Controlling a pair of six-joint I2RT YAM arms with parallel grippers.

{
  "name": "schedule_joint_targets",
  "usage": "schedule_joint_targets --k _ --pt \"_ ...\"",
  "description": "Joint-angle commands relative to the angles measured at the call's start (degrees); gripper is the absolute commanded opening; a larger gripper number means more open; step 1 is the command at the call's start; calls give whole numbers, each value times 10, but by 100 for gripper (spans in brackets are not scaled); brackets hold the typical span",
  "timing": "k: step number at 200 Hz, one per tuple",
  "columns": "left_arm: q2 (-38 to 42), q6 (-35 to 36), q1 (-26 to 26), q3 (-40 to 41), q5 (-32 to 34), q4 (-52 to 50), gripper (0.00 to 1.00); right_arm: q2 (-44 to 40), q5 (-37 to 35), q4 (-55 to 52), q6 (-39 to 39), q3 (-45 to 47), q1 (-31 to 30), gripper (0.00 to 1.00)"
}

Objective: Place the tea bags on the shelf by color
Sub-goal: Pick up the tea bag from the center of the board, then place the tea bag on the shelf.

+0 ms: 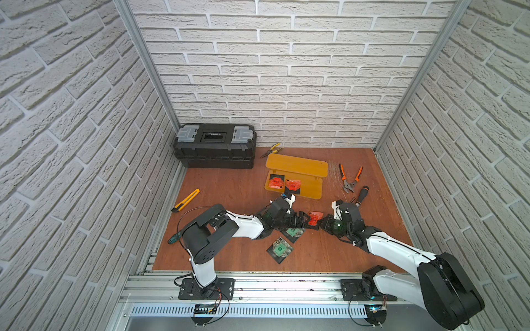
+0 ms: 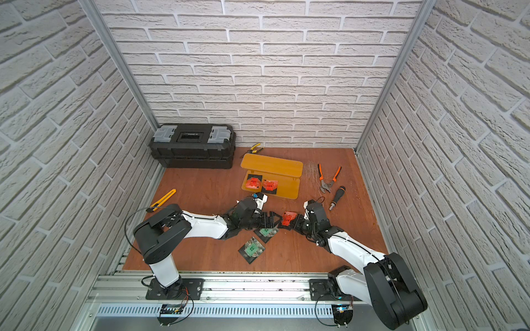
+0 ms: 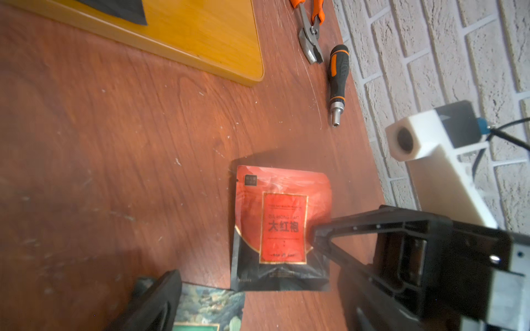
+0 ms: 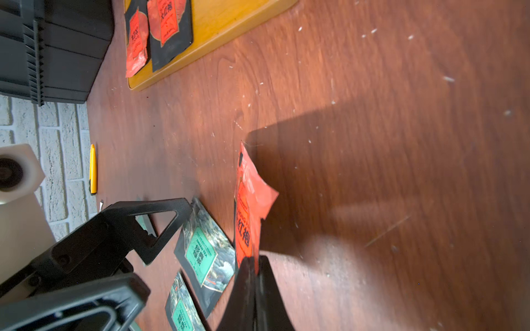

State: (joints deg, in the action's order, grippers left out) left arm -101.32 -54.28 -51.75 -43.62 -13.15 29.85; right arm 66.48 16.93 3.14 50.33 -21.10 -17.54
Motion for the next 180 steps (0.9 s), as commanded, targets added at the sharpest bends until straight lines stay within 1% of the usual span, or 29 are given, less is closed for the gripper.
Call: schedule_joint_targets --k 1,37,104,137,180 --pt "29 -2 5 19 24 21 91 -10 12 3 -10 -28 11 5" --pt "70 8 11 44 45 10 91 2 35 0 -28 -57 37 5" --pt "171 58 16 81 97 -73 91 51 117 -9 -75 -126 115 5" --pt "220 76 18 98 121 -106 92 99 150 -18 -101 -164 142 5" --pt "264 85 20 117 138 -133 92 171 191 -1 -108 -203 173 5"
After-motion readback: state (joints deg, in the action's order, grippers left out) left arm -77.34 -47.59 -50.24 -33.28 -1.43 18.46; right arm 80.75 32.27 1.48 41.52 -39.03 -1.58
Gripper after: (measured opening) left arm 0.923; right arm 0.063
